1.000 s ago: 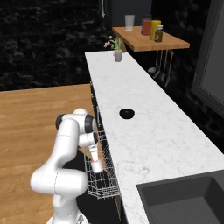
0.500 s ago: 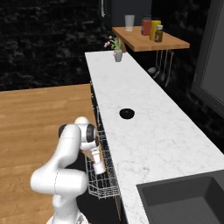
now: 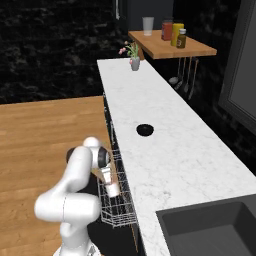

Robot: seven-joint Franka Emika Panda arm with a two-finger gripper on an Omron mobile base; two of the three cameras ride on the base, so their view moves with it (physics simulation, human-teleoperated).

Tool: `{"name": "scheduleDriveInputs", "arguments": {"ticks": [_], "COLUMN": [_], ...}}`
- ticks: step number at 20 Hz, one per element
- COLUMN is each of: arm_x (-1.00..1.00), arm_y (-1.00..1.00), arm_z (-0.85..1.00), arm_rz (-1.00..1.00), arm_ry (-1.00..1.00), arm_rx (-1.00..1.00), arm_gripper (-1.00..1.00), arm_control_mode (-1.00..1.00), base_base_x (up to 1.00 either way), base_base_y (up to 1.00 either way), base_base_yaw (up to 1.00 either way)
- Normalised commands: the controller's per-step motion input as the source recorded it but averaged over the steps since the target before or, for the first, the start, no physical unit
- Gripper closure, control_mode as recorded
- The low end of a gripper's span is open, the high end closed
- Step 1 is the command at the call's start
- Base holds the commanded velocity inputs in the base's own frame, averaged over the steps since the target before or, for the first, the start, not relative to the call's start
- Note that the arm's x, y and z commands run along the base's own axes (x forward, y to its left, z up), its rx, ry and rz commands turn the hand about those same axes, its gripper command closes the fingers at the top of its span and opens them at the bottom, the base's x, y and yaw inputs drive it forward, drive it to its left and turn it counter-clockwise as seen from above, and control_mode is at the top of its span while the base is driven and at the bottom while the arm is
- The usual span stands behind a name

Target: Pick up the cup and bowl from the counter, place them in the dishwasher, and close the dishwasher door.

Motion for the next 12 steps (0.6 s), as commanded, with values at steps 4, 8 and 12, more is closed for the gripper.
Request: {"name": "scheduleDriveInputs", "arguments": {"ticks": [4, 8, 12], "arm_x": [-1.0, -0.83, -0.87], "arm_y": [0.67, 0.07, 0.05], "arm_z": [0.17, 0.9, 1.0], "arm_rz": [0.0, 0.0, 0.0], "arm_ry": [-0.17, -0.16, -0.21], "arm_rx": [-0.13, -0.02, -0.03], "arm_gripper": [-1.0, -1.0, -1.0], "arm_control_mode": [-1.0, -1.0, -1.0], "base_base_x": [0.0, 0.0, 0.0], "base_base_y": [0.0, 0.0, 0.0], "base_base_yaw": [0.0, 0.0, 0.0]}}
